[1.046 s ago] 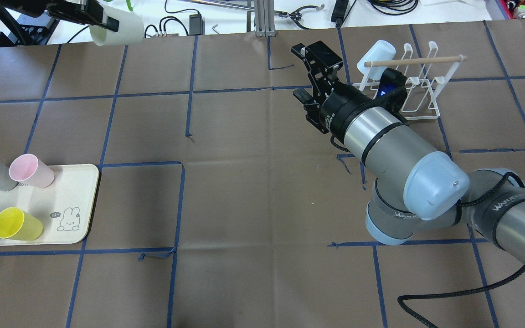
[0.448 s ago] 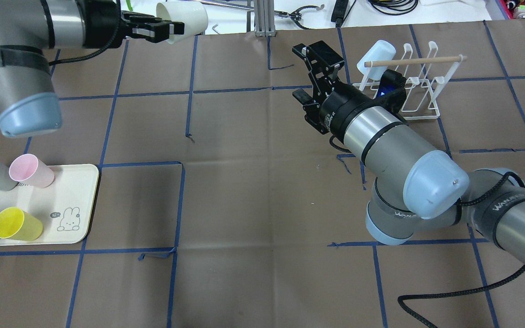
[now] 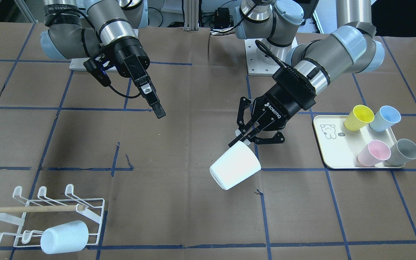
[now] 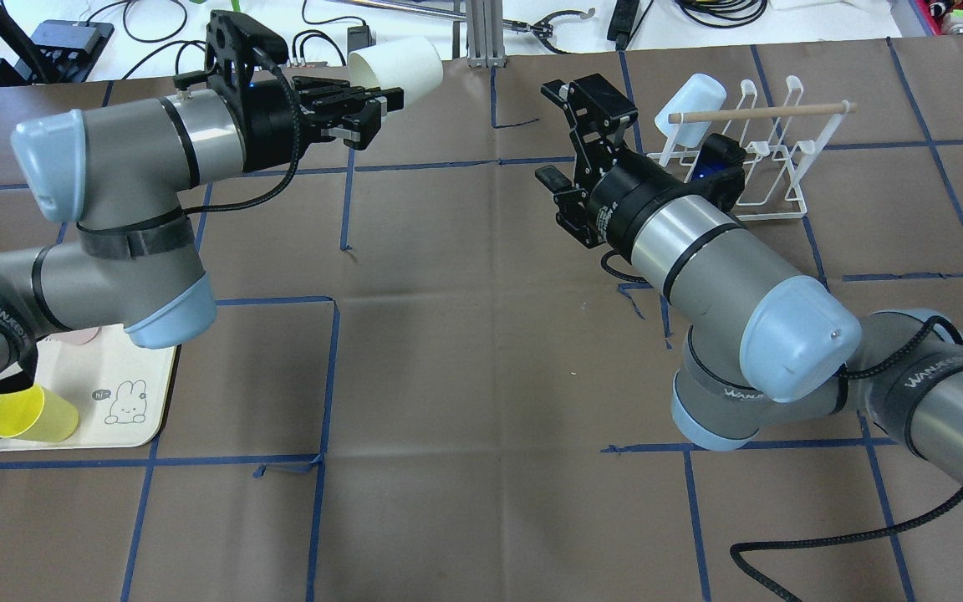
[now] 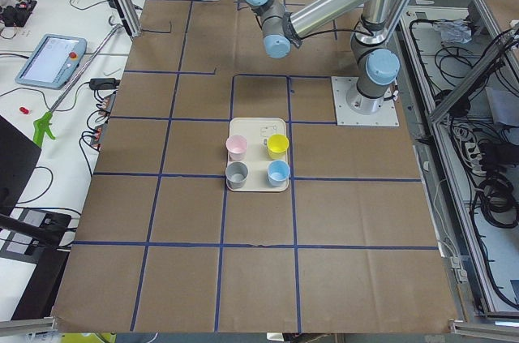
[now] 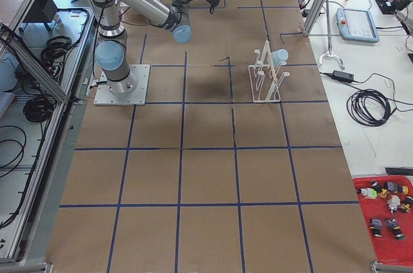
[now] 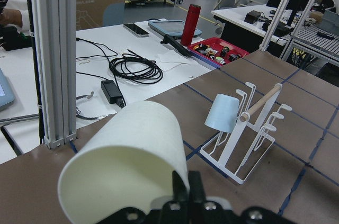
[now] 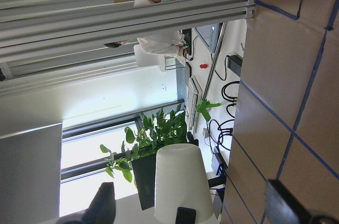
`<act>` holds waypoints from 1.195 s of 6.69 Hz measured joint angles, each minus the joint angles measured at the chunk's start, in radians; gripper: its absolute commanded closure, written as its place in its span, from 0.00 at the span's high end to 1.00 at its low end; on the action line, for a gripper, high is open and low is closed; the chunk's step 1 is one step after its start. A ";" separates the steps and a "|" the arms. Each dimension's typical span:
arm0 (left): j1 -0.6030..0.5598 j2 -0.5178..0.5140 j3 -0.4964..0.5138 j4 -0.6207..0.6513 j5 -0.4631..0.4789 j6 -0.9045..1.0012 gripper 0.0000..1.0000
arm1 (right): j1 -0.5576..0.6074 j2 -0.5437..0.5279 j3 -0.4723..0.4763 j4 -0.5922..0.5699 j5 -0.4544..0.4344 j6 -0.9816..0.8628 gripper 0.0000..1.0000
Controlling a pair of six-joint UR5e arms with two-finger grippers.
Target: Transfer IKEA cup to right arm and place on rack
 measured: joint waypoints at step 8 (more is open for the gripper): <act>-0.104 0.046 -0.096 0.066 0.017 -0.045 0.04 | 0.061 0.056 -0.076 0.155 0.000 0.002 0.99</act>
